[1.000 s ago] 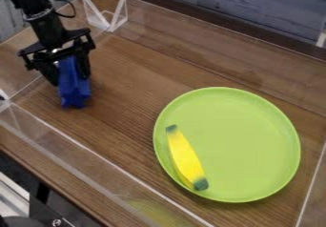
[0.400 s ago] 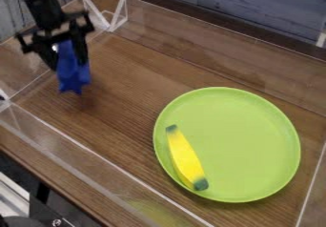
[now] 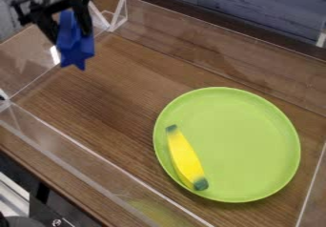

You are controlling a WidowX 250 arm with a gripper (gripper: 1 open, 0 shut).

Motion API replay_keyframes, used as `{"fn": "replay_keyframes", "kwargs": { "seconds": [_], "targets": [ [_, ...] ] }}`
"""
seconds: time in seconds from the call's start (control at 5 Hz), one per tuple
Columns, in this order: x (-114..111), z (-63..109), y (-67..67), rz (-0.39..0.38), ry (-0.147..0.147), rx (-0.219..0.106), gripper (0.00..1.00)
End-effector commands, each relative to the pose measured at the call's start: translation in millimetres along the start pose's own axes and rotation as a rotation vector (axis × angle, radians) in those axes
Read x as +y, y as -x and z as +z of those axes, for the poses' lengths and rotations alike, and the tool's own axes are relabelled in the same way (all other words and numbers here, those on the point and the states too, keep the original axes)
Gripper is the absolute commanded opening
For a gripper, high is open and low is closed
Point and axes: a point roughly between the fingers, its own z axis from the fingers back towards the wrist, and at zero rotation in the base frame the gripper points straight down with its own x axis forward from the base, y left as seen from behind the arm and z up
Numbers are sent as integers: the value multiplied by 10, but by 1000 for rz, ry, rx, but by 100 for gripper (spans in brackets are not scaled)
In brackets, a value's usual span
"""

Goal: Put the blue object in the green plate

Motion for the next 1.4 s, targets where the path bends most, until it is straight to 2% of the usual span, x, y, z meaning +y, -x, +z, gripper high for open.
{"fn": "replay_keyframes", "kwargs": {
  "seconds": [0.0,0.2,0.6,0.8,1.2],
  "targets": [
    [-225,92,222,-46,8,-36,0],
    [-340,-13,399,-66,14,-42,0],
    [-428,-186,487,-81,20,-39,0],
    [-627,-230,709,-152,9,-13,0],
    [-1112,-457,1155,-284,-12,14,0]
  ]
}}
